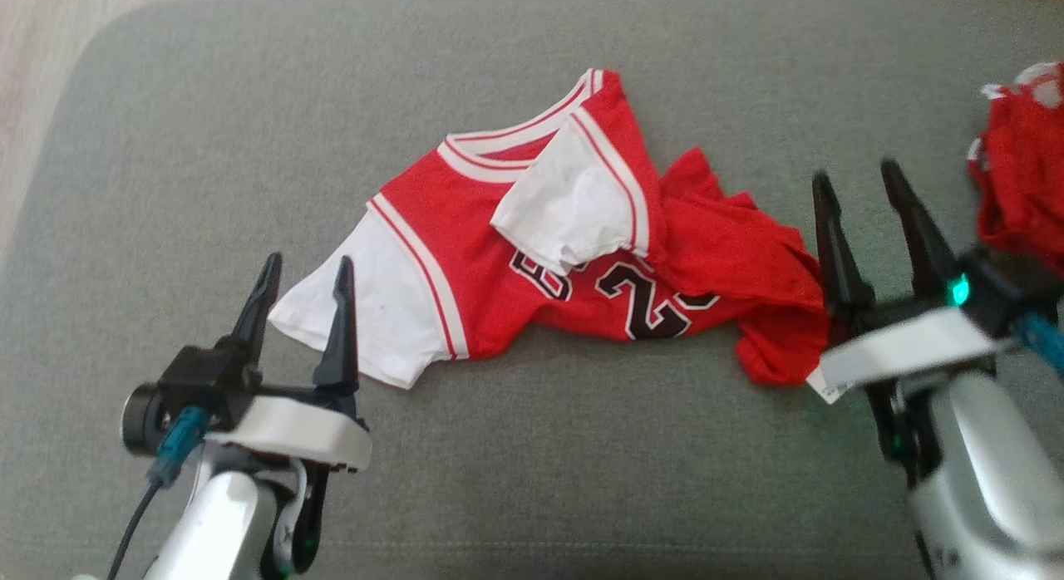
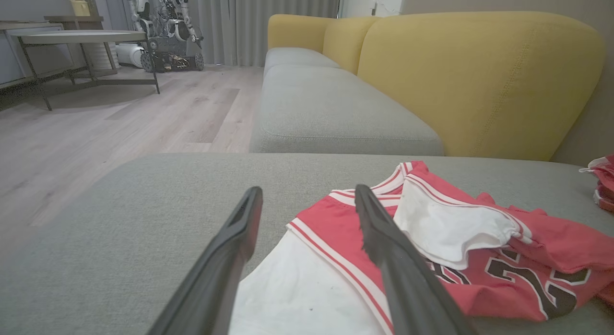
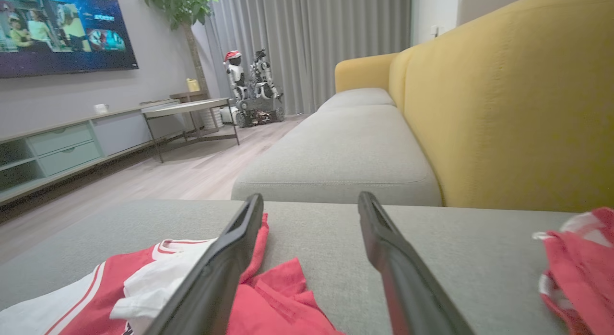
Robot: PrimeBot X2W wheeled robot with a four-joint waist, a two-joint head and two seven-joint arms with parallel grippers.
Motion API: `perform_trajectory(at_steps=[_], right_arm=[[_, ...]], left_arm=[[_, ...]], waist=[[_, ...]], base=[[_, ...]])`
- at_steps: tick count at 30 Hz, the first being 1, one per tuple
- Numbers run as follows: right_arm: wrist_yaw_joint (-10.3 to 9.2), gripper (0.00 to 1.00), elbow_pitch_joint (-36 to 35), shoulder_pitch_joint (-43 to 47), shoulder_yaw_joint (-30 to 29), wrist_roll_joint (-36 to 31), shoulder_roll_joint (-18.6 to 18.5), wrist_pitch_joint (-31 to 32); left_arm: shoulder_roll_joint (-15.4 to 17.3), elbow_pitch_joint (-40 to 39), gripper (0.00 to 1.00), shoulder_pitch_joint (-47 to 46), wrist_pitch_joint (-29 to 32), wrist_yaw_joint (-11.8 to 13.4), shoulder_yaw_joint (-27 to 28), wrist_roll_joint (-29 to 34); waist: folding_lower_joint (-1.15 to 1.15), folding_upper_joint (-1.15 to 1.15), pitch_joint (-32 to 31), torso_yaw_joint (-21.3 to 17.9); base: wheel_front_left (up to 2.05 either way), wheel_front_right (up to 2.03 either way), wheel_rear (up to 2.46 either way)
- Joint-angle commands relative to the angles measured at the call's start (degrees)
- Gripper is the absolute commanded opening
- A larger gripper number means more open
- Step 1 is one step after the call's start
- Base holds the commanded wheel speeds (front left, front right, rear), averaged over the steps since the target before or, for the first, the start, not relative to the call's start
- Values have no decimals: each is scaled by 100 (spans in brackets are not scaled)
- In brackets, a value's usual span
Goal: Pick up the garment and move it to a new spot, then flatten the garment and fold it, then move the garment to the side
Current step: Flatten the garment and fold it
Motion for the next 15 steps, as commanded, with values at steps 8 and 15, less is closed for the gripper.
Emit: perform_trajectory(at_steps=[8, 15], right_arm=[[-4, 100, -1869, 1599, -444, -543, 501, 801], [-4, 100, -2571, 2405, -410, -727, 705, 1235]], left_arm=[[304, -285, 100, 329, 46, 140, 350, -119], [397, -406, 100, 593, 162, 222, 360, -157]], waist=[[0, 0, -531, -255], [0, 0, -702, -276]], base=[[0, 0, 0], [0, 0, 0]])
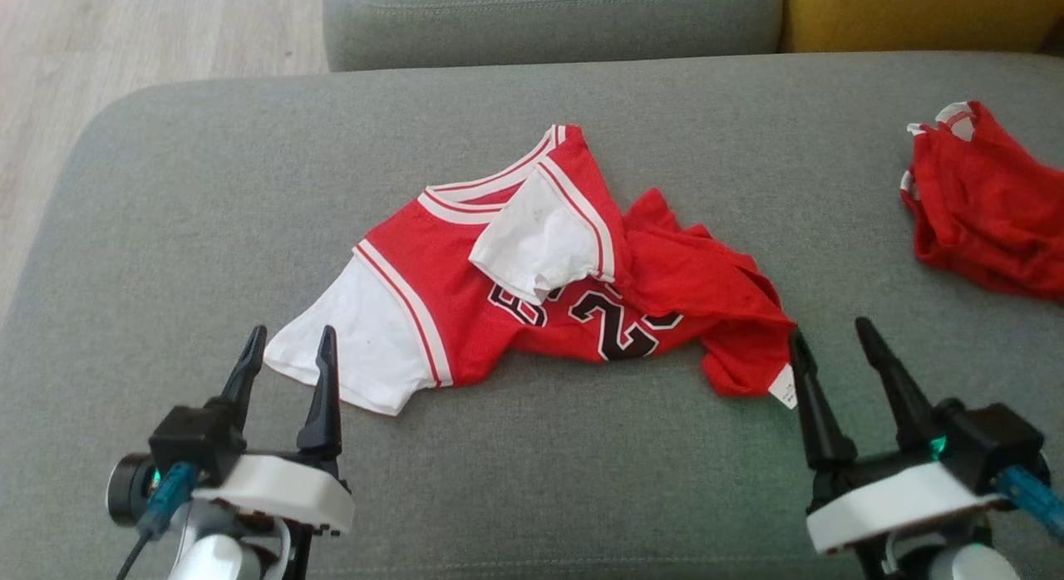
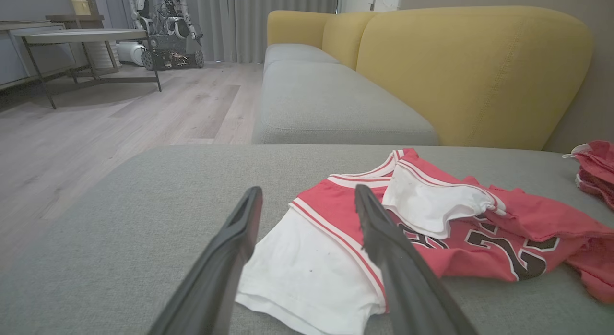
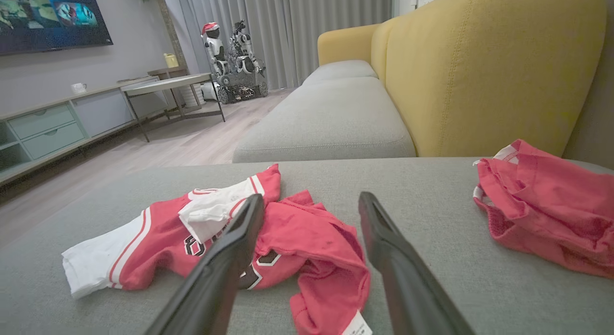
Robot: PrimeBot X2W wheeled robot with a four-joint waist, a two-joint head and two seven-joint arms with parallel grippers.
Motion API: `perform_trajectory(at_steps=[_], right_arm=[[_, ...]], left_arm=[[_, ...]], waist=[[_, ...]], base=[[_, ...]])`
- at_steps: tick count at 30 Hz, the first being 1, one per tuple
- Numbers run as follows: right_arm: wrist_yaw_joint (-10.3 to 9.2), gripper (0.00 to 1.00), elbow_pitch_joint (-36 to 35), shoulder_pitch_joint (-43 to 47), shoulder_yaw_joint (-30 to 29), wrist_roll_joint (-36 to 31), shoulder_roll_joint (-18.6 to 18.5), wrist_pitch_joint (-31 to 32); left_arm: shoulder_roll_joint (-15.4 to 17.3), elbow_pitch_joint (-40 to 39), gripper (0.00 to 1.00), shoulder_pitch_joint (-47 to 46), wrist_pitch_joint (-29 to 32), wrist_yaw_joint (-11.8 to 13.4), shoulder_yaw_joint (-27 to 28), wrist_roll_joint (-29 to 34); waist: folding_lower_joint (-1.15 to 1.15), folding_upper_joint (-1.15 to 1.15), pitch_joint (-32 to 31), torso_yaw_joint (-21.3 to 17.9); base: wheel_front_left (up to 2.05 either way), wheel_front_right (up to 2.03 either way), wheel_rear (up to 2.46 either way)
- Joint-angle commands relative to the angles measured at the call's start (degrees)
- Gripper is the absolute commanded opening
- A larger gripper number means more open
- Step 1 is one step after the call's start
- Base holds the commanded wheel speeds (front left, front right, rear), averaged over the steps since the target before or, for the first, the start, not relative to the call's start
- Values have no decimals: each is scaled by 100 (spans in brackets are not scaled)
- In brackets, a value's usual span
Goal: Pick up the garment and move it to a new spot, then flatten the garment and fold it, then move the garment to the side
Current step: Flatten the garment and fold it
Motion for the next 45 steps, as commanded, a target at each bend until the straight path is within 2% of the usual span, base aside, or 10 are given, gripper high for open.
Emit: perform_trajectory(at_steps=[1, 11, 45], right_arm=[[-4, 100, -294, -97, 153, -49, -12, 50], [-4, 100, -507, 14, 188, -104, 71, 195], [-4, 100, -460, -52, 263, -31, 129, 190]], left_arm=[[151, -219, 100, -177, 17, 37, 277, -34], [211, -263, 100, -175, 56, 58, 265, -54], [262, -345, 100, -220, 69, 168, 164, -76]], waist=[[1, 0, -8, 2], [1, 0, 4, 30], [1, 0, 70, 42]], base=[[0, 0, 0], [0, 0, 0], [0, 0, 0]])
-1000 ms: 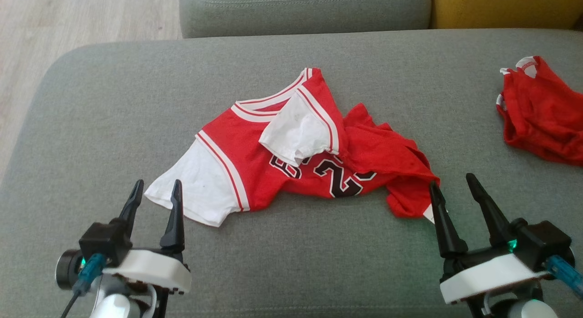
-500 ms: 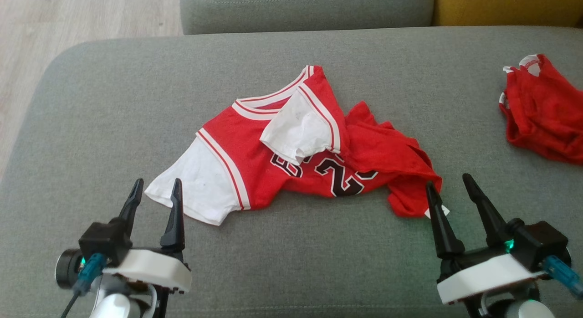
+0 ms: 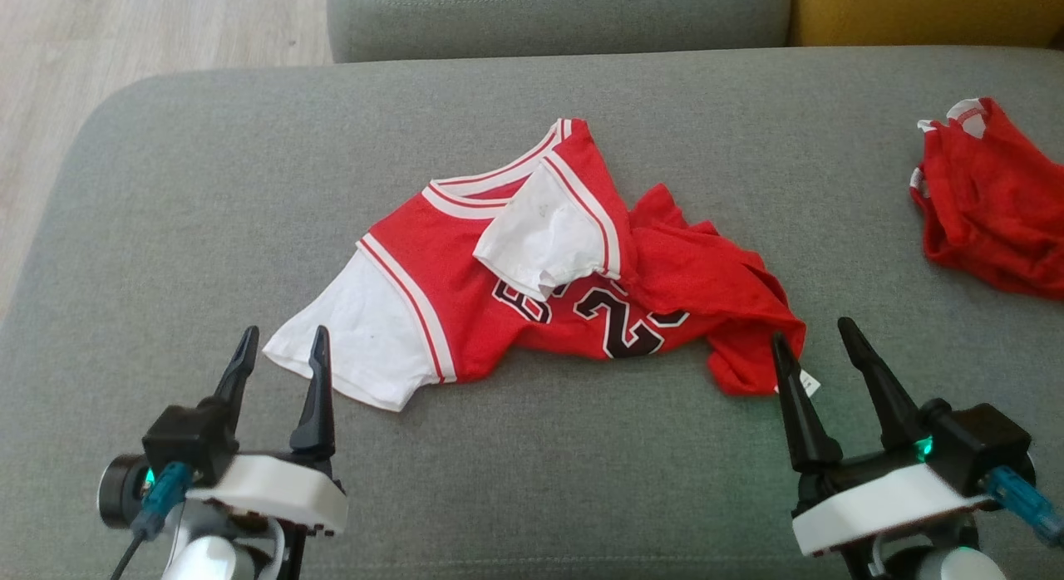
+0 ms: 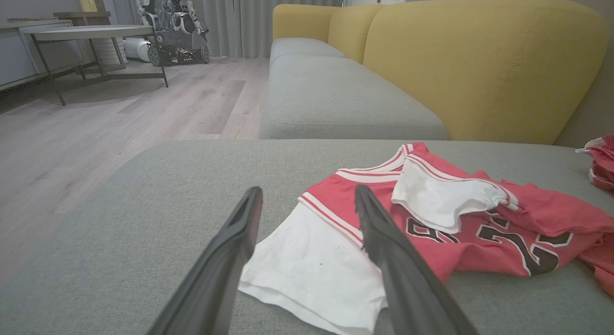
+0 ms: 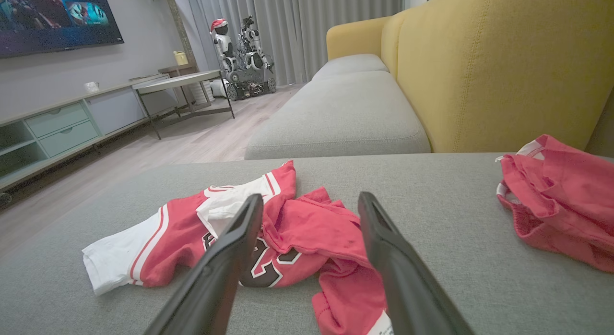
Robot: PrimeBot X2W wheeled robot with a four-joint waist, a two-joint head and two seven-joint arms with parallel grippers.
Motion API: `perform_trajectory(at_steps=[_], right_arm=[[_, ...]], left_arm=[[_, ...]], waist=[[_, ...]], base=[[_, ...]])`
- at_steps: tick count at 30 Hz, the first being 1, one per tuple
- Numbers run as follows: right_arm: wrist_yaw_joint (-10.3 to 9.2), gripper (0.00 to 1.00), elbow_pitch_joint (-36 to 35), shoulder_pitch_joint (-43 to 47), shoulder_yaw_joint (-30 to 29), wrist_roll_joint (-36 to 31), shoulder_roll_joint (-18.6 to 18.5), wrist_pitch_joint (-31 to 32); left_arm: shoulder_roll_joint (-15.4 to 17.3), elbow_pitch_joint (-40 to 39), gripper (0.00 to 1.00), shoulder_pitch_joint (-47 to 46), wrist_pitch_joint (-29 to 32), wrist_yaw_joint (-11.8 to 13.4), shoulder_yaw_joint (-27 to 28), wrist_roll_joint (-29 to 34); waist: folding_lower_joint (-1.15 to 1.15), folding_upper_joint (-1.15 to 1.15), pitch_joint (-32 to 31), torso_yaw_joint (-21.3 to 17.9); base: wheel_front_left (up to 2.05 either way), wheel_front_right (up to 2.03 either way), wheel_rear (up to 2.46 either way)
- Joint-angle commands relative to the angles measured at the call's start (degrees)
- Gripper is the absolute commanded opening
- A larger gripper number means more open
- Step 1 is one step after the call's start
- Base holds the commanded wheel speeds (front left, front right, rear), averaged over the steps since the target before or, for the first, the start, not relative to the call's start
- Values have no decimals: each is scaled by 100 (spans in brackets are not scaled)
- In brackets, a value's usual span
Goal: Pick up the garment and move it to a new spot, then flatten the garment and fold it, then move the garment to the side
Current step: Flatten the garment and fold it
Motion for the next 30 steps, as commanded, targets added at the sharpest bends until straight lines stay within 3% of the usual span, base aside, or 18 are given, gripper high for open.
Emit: perform_trajectory(at_steps=[1, 10, 18, 30], right_arm=[[-4, 100, -200, -161, 134, 36, -25, 15], [-4, 100, 49, -112, -70, 133, -16, 66], [-4, 100, 956, -182, -364, 267, -11, 82], [-4, 100, 2273, -992, -126, 742, 3, -154]], left_arm=[[131, -214, 100, -267, -6, 20, 201, -34], [131, -228, 100, -357, -9, 27, 164, -41], [73, -231, 100, -598, -50, -47, 66, -1], [-45, -70, 100, -991, -154, -159, -26, 42]], waist=[[0, 0, 3, -1], [0, 0, 114, 31], [0, 0, 434, 113], [0, 0, 862, 183]], base=[[0, 0, 0], [0, 0, 0], [0, 0, 0], [0, 0, 0]])
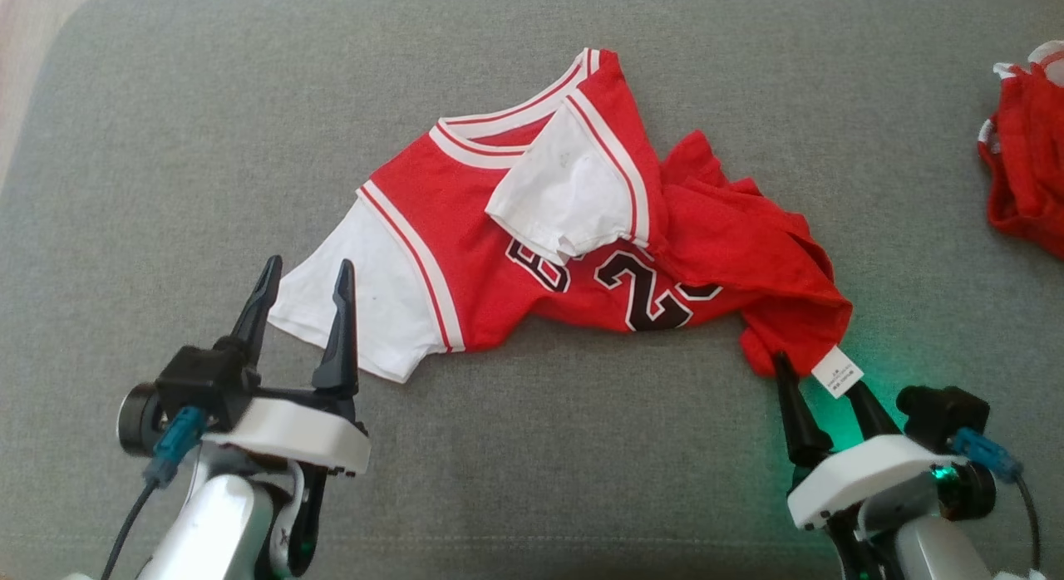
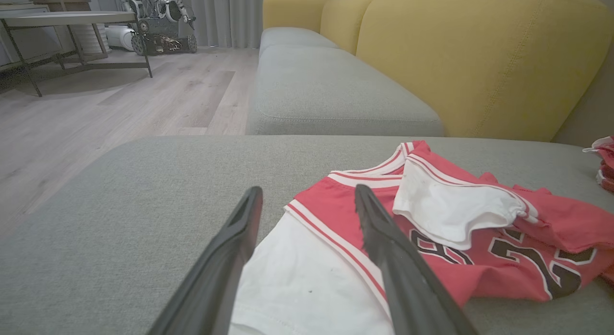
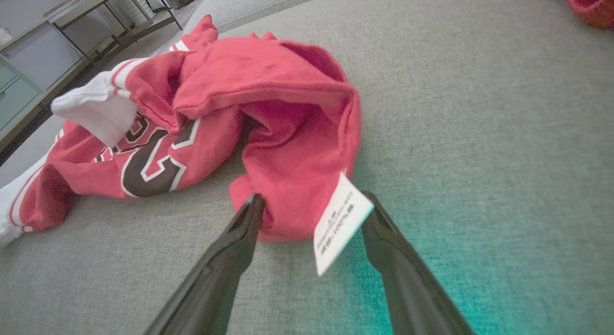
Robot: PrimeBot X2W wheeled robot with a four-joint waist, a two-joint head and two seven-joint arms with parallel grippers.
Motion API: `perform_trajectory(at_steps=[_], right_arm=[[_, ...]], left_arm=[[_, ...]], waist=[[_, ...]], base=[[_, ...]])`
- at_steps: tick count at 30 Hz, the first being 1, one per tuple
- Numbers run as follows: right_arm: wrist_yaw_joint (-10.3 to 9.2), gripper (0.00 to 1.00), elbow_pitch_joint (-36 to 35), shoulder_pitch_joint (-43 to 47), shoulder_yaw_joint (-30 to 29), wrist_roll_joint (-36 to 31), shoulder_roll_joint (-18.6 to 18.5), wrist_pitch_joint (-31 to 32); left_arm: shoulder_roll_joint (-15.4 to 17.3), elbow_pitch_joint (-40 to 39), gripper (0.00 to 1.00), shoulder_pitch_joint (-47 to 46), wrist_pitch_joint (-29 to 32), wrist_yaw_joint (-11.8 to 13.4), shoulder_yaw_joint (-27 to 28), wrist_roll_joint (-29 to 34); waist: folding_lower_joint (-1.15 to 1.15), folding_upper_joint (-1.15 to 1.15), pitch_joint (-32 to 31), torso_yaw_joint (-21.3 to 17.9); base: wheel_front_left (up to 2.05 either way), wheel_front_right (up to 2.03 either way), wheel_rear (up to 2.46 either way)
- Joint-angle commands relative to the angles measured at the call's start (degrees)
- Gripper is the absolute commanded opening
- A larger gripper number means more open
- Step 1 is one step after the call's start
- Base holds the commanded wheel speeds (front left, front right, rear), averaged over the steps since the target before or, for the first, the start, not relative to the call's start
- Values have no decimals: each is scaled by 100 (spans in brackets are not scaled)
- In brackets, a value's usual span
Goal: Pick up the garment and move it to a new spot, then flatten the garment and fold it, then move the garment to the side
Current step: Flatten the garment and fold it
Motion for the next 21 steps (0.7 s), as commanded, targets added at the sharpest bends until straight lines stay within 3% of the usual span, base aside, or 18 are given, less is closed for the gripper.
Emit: perform_trajectory(at_steps=[1, 2, 10, 21], right_arm=[[-4, 36, -79, -136, 162, 48, -25, -55], [-4, 0, -12, -172, 162, 62, -25, -71], [-4, 0, -104, -270, -171, -161, -221, -158], [-4, 0, -1296, -746, -946, -1439, -1116, 4]], left_arm=[[75, -139, 100, -260, -53, -12, 179, 39], [68, -121, 100, -276, -59, -22, 174, 38], [37, -61, 100, -298, -108, -21, 201, 26], [32, -65, 100, -316, -143, -44, 227, 22]], waist=[[-1, 0, 12, 6], [-1, 0, 17, 11], [-1, 0, 10, -12], [-1, 0, 44, -67]], base=[[0, 0, 0], [0, 0, 0], [0, 0, 0], [0, 0, 0]])
